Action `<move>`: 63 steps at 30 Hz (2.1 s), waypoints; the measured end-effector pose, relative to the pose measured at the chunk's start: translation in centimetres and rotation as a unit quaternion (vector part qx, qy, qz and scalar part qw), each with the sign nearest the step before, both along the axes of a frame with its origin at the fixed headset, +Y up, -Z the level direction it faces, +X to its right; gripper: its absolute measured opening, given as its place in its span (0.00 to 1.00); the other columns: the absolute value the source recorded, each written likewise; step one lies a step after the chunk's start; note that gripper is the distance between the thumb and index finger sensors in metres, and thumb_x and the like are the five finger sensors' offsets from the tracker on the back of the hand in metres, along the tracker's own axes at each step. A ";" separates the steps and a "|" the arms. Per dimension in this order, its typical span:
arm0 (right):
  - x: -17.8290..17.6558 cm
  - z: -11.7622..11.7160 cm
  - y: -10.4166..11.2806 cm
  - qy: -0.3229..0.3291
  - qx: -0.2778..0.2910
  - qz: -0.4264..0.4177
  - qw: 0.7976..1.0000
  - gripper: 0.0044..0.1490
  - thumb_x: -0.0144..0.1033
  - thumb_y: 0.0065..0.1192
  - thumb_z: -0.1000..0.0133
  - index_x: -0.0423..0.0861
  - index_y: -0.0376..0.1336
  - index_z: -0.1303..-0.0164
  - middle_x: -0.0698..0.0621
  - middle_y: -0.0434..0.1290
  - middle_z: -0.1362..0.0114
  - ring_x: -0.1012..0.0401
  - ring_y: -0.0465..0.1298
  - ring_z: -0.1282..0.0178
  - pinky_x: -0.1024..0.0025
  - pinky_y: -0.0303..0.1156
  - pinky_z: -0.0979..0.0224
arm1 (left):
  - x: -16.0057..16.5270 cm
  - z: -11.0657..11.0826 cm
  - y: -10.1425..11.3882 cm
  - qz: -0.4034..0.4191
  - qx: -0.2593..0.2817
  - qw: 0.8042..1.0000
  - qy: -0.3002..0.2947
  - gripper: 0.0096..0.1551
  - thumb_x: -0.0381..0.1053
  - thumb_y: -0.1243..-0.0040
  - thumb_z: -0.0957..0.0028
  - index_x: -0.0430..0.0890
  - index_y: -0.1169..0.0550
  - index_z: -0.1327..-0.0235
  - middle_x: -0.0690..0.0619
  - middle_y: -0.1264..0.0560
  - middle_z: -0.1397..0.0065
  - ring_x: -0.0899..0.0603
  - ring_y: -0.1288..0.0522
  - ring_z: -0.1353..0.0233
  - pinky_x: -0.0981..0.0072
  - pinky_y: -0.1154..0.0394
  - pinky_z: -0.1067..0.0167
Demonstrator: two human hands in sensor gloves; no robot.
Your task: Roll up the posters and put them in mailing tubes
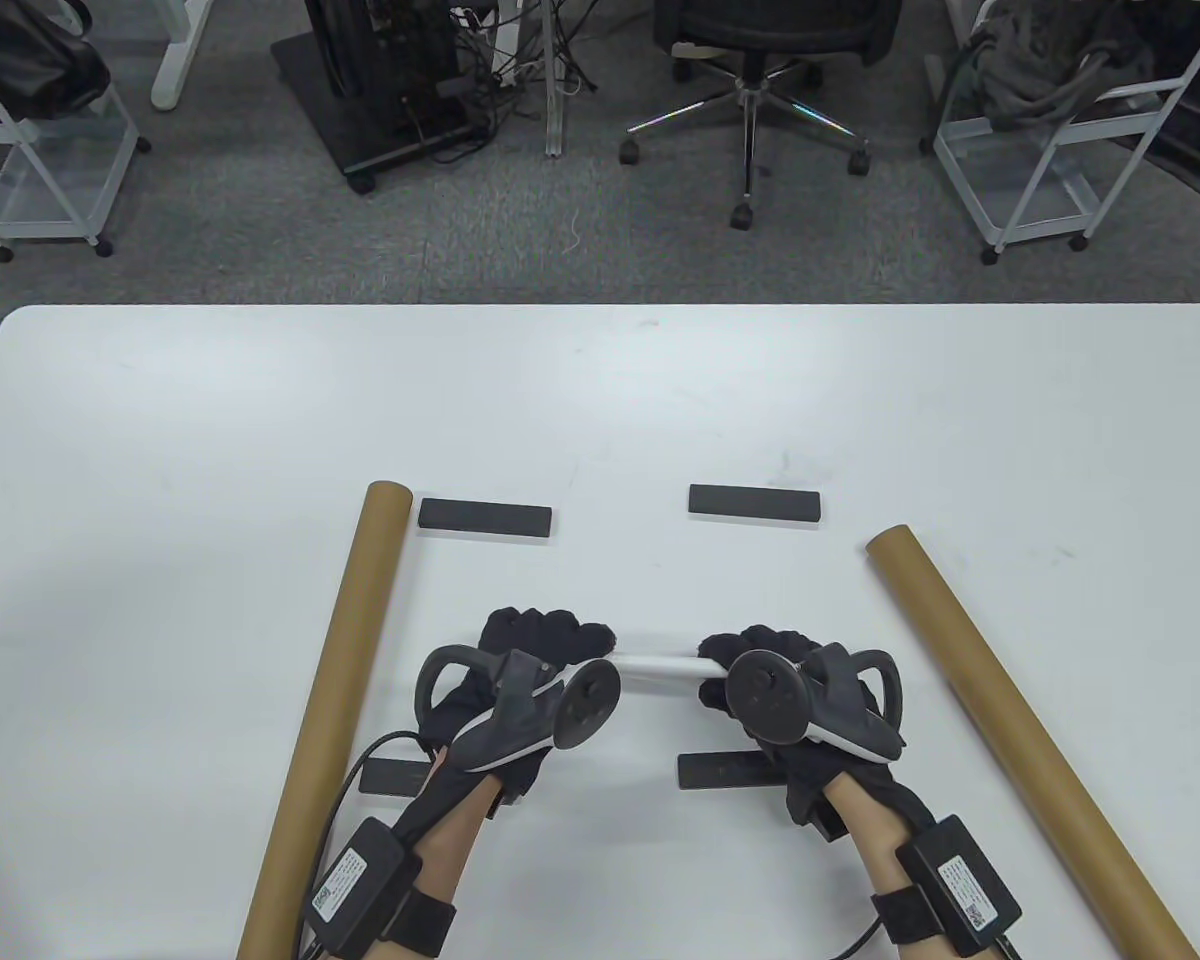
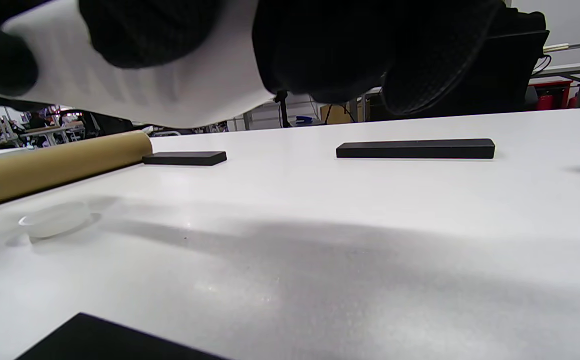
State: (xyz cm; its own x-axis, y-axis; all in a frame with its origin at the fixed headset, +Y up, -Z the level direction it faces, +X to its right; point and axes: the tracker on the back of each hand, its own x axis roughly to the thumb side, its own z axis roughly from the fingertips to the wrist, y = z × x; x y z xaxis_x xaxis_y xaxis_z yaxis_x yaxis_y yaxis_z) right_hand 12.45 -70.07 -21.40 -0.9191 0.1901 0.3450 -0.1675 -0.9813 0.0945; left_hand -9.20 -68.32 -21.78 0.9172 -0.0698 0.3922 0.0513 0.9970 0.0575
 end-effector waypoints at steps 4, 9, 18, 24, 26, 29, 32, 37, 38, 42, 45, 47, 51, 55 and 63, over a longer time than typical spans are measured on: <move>0.0 0.0 0.0 -0.006 0.011 0.005 1.000 0.31 0.48 0.57 0.49 0.51 0.65 0.35 0.47 0.72 0.35 0.46 0.75 0.40 0.34 0.65 0.26 | 0.1 0.1 0.0 -0.004 -0.001 1.000 -0.002 0.28 0.64 0.41 0.51 0.63 0.22 0.36 0.61 0.18 0.41 0.48 0.17 0.40 0.44 0.27 0.24; -0.3 0.3 0.2 -0.008 0.033 0.023 0.999 0.32 0.48 0.57 0.50 0.51 0.65 0.35 0.45 0.68 0.33 0.46 0.73 0.41 0.32 0.63 0.26 | -0.1 -0.1 -0.1 0.002 -0.013 1.000 0.003 0.27 0.64 0.40 0.51 0.64 0.21 0.37 0.58 0.22 0.32 0.45 0.20 0.33 0.42 0.28 0.23; -0.5 0.3 0.2 -0.002 0.039 0.035 0.999 0.41 0.47 0.57 0.50 0.45 0.58 0.25 0.50 0.73 0.39 0.49 0.77 0.45 0.36 0.67 0.26 | 0.0 0.0 0.1 -0.020 -0.024 1.000 -0.001 0.30 0.65 0.41 0.52 0.62 0.19 0.34 0.58 0.21 0.36 0.45 0.20 0.37 0.41 0.28 0.23; 0.1 0.0 0.0 -0.004 0.025 0.011 1.000 0.36 0.45 0.51 0.47 0.47 0.61 0.28 0.49 0.76 0.39 0.47 0.79 0.43 0.36 0.68 0.28 | -0.1 -0.2 0.0 0.011 -0.039 0.999 0.000 0.32 0.62 0.47 0.48 0.60 0.23 0.29 0.58 0.16 0.38 0.45 0.15 0.39 0.44 0.27 0.23; 0.0 0.0 -0.1 0.003 0.015 0.011 1.000 0.35 0.44 0.48 0.46 0.46 0.59 0.27 0.48 0.74 0.39 0.47 0.78 0.45 0.34 0.67 0.27 | 0.0 -0.1 0.0 0.005 -0.035 0.999 -0.002 0.31 0.61 0.51 0.46 0.61 0.25 0.28 0.58 0.18 0.37 0.45 0.17 0.39 0.42 0.28 0.23; 0.1 -0.1 -0.2 0.010 -0.008 0.012 1.000 0.36 0.47 0.46 0.44 0.44 0.55 0.26 0.47 0.71 0.39 0.47 0.75 0.46 0.33 0.65 0.27 | -0.1 -0.1 0.2 0.016 -0.036 0.999 0.000 0.30 0.61 0.53 0.46 0.61 0.26 0.28 0.57 0.19 0.38 0.44 0.19 0.41 0.41 0.29 0.23; 0.0 -0.1 -0.3 0.000 0.008 0.024 1.000 0.38 0.50 0.54 0.48 0.47 0.57 0.29 0.51 0.72 0.42 0.50 0.76 0.49 0.35 0.67 0.27 | 0.1 0.0 0.2 0.011 -0.025 1.000 0.000 0.30 0.64 0.49 0.48 0.62 0.25 0.31 0.57 0.19 0.41 0.46 0.19 0.44 0.42 0.28 0.24; -0.1 0.0 0.1 -0.004 0.023 0.015 1.000 0.32 0.49 0.55 0.48 0.50 0.63 0.35 0.53 0.76 0.46 0.52 0.78 0.53 0.38 0.70 0.29 | 0.2 0.1 0.2 -0.006 -0.003 1.000 -0.002 0.27 0.64 0.41 0.50 0.63 0.22 0.37 0.61 0.18 0.45 0.48 0.17 0.47 0.44 0.26 0.25; -0.1 0.1 0.1 -0.005 0.026 0.017 1.000 0.31 0.49 0.56 0.48 0.50 0.63 0.35 0.53 0.76 0.46 0.52 0.79 0.52 0.38 0.70 0.29 | 0.2 0.1 0.2 -0.001 -0.006 1.000 -0.001 0.27 0.64 0.41 0.50 0.63 0.22 0.37 0.61 0.18 0.44 0.48 0.17 0.46 0.44 0.26 0.25; -0.2 0.1 0.1 -0.006 0.037 0.025 0.999 0.31 0.49 0.57 0.49 0.51 0.65 0.36 0.49 0.74 0.38 0.48 0.77 0.45 0.35 0.67 0.27 | 0.2 0.1 0.1 -0.012 -0.002 1.000 0.000 0.27 0.64 0.41 0.50 0.62 0.21 0.36 0.60 0.20 0.38 0.47 0.19 0.40 0.43 0.27 0.24; -0.4 0.2 0.1 -0.008 0.046 0.033 0.998 0.32 0.48 0.57 0.50 0.50 0.66 0.36 0.45 0.69 0.34 0.46 0.73 0.41 0.33 0.64 0.26 | 0.3 0.2 0.0 -0.018 -0.005 1.000 0.001 0.27 0.64 0.41 0.50 0.62 0.20 0.36 0.56 0.25 0.30 0.44 0.23 0.34 0.40 0.30 0.22; -0.5 0.3 0.2 -0.006 0.049 0.033 0.998 0.32 0.48 0.58 0.50 0.50 0.66 0.36 0.45 0.69 0.35 0.47 0.73 0.42 0.33 0.64 0.26 | 0.4 0.2 0.1 -0.023 0.004 1.000 0.000 0.28 0.64 0.40 0.51 0.62 0.20 0.36 0.56 0.25 0.31 0.44 0.22 0.35 0.40 0.30 0.22; -0.4 0.3 0.2 -0.003 0.050 0.035 0.998 0.36 0.48 0.59 0.51 0.51 0.63 0.31 0.49 0.73 0.41 0.50 0.77 0.46 0.36 0.68 0.27 | 0.3 0.2 0.2 -0.019 -0.002 1.000 -0.005 0.30 0.64 0.40 0.51 0.62 0.20 0.34 0.58 0.22 0.35 0.46 0.21 0.37 0.42 0.28 0.23; -0.4 0.3 0.3 0.001 0.060 0.046 0.997 0.39 0.49 0.57 0.51 0.50 0.60 0.27 0.52 0.79 0.43 0.51 0.82 0.48 0.40 0.71 0.29 | -0.1 0.1 0.2 0.000 0.019 1.000 -0.006 0.33 0.64 0.40 0.53 0.62 0.22 0.31 0.63 0.18 0.39 0.48 0.16 0.39 0.46 0.26 0.23; -0.5 0.2 0.0 0.010 0.025 0.039 0.999 0.36 0.45 0.46 0.44 0.45 0.56 0.26 0.47 0.72 0.39 0.47 0.76 0.46 0.33 0.66 0.27 | -0.1 0.0 0.2 0.015 -0.013 1.000 -0.005 0.31 0.62 0.50 0.48 0.61 0.24 0.30 0.59 0.18 0.40 0.46 0.18 0.43 0.43 0.27 0.24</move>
